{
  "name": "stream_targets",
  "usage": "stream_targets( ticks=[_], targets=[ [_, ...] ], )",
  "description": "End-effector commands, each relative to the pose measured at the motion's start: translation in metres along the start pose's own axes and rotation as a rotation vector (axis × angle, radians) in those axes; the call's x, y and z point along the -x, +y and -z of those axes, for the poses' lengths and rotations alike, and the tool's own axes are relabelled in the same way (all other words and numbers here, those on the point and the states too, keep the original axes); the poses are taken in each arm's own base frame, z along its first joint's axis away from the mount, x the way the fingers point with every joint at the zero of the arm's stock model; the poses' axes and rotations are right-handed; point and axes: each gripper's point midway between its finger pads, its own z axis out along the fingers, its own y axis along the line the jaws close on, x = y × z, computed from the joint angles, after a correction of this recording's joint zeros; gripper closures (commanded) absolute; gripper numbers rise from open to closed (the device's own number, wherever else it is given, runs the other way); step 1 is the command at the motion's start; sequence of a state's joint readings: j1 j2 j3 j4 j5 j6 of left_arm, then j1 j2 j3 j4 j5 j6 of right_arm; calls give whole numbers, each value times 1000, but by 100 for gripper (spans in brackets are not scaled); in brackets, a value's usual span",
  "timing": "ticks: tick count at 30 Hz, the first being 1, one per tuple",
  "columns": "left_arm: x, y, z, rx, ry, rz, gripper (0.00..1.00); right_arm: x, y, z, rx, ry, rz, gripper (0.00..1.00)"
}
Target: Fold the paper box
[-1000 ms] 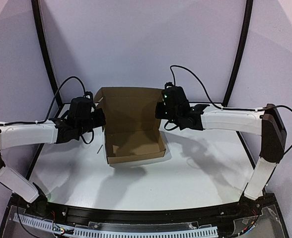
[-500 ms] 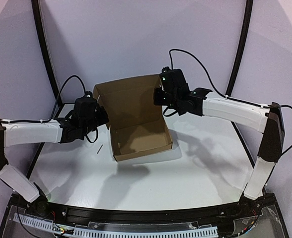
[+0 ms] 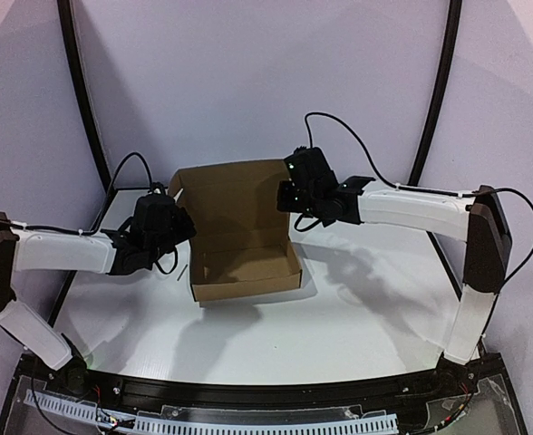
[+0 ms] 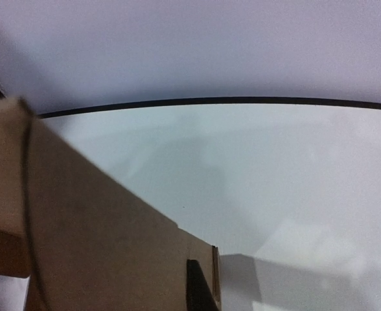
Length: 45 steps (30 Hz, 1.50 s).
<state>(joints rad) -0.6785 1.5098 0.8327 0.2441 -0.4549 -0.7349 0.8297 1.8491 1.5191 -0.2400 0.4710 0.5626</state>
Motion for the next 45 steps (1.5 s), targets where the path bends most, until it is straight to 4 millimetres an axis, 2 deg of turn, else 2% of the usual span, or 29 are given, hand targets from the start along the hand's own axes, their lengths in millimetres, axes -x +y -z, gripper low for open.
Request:
stream_targets(
  ticks=[1, 6, 11, 15, 18, 26, 29, 33, 37, 41, 45],
  targets=[
    [-26, -7, 9, -90, 71, 2, 99, -59, 13, -3, 106, 142, -11, 100],
    [-38, 1, 17, -99, 101, -91, 95, -85, 16, 0, 190, 167, 28, 100],
    [-60, -3, 29, -173, 149, -182, 85, -95, 8, 5, 212, 127, 36, 100],
    [-70, 0, 36, -221, 137, -145, 88, -99, 4, 11, 230, 86, 49, 100],
    [-70, -4, 37, -244, 132, -115, 89, -101, 6, 10, 236, 90, 51, 100],
    [-47, -40, 27, -281, 99, -63, 98, -96, 23, 11, 287, 98, 59, 100],
    [-37, -52, 21, -274, 85, -30, 99, -91, 31, 14, 315, 109, 51, 100],
    [-35, -60, 15, -255, 103, -38, 99, -88, 35, 16, 322, 117, 60, 100],
    [-53, -45, 16, -240, 117, -50, 99, -97, 29, 15, 337, 82, 91, 100],
    [-84, -29, 23, -315, 141, -53, 98, -121, 21, 11, 367, 54, 149, 100],
    [-100, -19, 31, -341, 141, -47, 97, -139, 13, 15, 384, 71, 134, 100]
  ],
)
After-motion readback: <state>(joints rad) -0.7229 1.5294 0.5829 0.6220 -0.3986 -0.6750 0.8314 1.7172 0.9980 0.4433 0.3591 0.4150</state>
